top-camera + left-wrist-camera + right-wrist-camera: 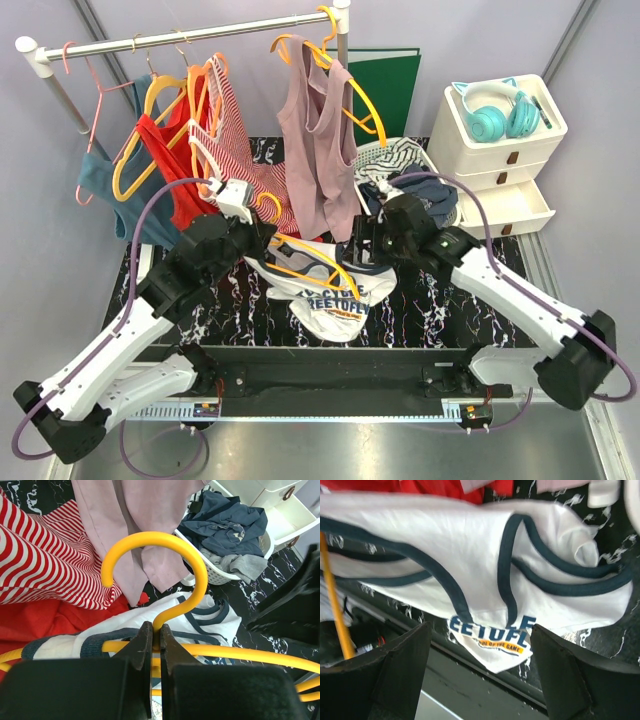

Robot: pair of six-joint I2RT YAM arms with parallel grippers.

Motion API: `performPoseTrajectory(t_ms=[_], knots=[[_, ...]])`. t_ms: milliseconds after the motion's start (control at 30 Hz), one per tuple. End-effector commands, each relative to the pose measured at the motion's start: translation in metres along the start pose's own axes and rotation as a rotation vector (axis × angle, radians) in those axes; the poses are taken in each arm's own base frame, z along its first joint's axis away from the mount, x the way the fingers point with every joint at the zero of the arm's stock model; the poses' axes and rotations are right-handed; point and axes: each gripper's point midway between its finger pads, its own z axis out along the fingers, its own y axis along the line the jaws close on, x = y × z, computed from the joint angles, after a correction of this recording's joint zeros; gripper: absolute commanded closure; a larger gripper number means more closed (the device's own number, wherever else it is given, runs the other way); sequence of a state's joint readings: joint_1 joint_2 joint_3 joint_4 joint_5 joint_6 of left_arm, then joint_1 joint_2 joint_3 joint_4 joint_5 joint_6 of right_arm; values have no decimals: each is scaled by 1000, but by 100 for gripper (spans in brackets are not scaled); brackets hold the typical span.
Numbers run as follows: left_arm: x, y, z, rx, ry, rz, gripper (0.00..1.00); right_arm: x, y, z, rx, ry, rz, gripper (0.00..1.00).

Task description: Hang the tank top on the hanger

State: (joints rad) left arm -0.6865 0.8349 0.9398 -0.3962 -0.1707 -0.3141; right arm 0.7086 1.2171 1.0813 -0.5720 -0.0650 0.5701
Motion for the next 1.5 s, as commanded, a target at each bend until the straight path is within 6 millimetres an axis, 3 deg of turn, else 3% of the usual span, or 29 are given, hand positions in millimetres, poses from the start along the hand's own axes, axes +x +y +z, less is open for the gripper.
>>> performPoseTrajectory(t_ms=[0,267,633,733,767,833,867,900,933,1167,1467], knots=[[-31,-1,-9,-9,-105,-10,100,9,21,9,-140,79,-81,14],[-33,0,-11,-12,-116,-12,100,40,33,36,-267,239,-128,16],[-37,-1,-14,-5,-123,-9,100,58,19,67,-232,312,-124,20],[-36,-2,-13,-3,-119,-11,100,60,20,74,-235,325,-118,32],[-35,-1,-12,-6,-117,-10,100,61,20,75,-233,328,-117,47],[-33,1,-11,-17,-114,-10,100,60,16,76,-212,331,-112,66],[-33,4,-10,-37,-116,-8,100,59,17,74,-209,329,-112,78],[-33,7,-9,-49,-119,-6,100,59,17,72,-207,332,-110,98],[-31,9,-5,-64,-114,0,100,59,17,65,-205,334,-109,100],[-29,34,12,-199,-119,96,100,56,9,21,-138,358,-103,100],[-33,41,28,-248,-158,145,100,68,19,-32,-150,450,-23,100]])
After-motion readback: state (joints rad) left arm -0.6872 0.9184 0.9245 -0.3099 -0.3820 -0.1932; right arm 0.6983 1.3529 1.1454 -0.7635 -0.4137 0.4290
